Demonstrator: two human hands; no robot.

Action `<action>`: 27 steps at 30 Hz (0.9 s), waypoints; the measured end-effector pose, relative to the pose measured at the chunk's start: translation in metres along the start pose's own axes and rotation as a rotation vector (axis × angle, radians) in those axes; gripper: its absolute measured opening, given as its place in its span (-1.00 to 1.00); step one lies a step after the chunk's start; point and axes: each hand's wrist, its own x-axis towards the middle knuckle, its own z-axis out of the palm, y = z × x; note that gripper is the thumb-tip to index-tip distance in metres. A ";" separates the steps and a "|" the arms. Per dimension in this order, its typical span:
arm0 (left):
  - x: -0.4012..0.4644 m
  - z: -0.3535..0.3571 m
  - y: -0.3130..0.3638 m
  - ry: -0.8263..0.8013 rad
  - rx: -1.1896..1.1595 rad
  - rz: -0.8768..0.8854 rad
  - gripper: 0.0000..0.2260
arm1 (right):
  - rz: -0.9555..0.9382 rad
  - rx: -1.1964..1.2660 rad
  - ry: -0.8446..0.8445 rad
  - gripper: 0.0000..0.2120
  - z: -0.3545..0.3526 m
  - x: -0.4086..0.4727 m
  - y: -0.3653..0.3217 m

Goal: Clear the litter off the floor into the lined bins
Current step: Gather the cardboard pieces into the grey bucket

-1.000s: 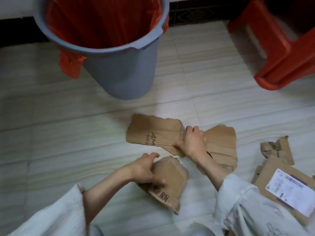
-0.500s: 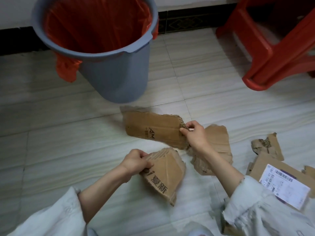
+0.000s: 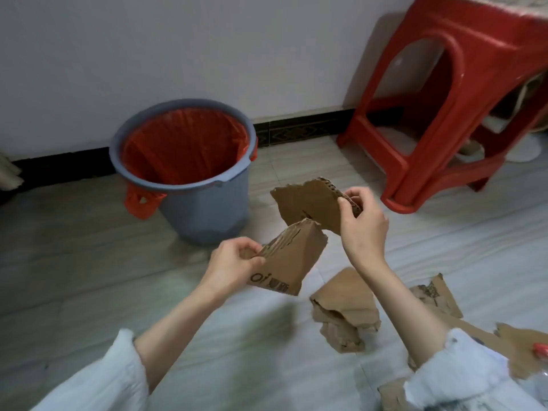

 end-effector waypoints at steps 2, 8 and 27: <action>0.004 -0.023 0.028 0.068 0.015 0.126 -0.92 | -0.101 0.023 0.061 -0.96 -0.007 0.006 -0.024; 0.017 -0.093 0.102 0.422 0.063 0.512 -0.93 | -0.248 0.175 0.238 -0.96 -0.014 0.042 -0.095; 0.084 -0.130 0.011 0.497 0.664 0.396 -0.91 | -0.471 0.049 -0.025 -0.94 0.072 0.051 -0.128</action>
